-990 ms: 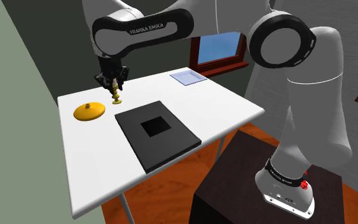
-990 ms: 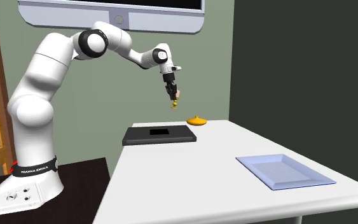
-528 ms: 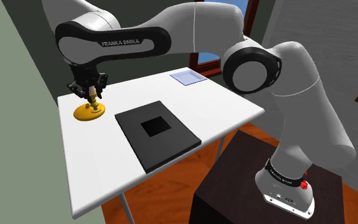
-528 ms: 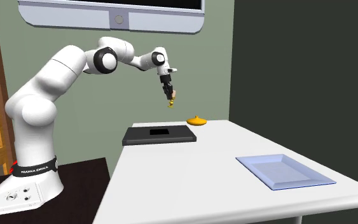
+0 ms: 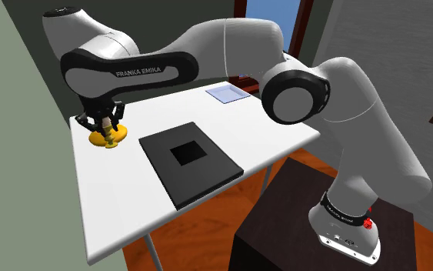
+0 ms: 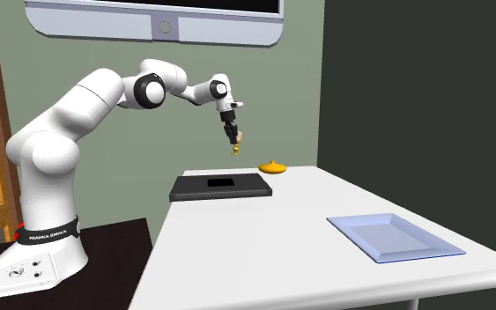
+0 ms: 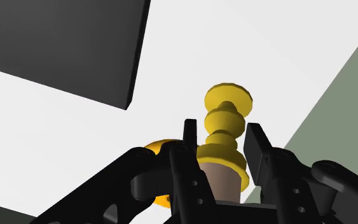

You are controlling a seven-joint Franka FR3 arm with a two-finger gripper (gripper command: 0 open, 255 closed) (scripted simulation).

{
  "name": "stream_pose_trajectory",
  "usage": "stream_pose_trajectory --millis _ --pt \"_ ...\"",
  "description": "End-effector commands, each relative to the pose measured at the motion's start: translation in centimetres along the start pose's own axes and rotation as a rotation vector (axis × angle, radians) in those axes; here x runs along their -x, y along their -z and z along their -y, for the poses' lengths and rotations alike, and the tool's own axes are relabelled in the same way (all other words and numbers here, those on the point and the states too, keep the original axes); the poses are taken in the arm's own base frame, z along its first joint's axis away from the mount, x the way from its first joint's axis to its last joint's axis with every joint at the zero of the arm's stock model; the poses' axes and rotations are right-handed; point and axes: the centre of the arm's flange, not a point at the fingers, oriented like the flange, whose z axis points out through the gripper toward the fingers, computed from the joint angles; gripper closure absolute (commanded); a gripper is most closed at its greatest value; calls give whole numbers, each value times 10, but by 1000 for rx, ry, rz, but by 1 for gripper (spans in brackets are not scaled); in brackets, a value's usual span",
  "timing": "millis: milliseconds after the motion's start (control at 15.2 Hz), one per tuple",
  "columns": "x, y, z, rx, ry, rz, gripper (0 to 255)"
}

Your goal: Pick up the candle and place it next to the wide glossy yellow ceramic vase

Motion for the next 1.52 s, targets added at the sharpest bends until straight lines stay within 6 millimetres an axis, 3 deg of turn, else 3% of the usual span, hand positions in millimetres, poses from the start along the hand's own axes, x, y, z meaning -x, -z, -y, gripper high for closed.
stream_pose_trajectory --millis 0,1056,1452 --pt "2 -10 1 0 0 0 255" --pt "18 -95 6 0 0 0 255" --pt "18 -95 6 0 0 0 255"
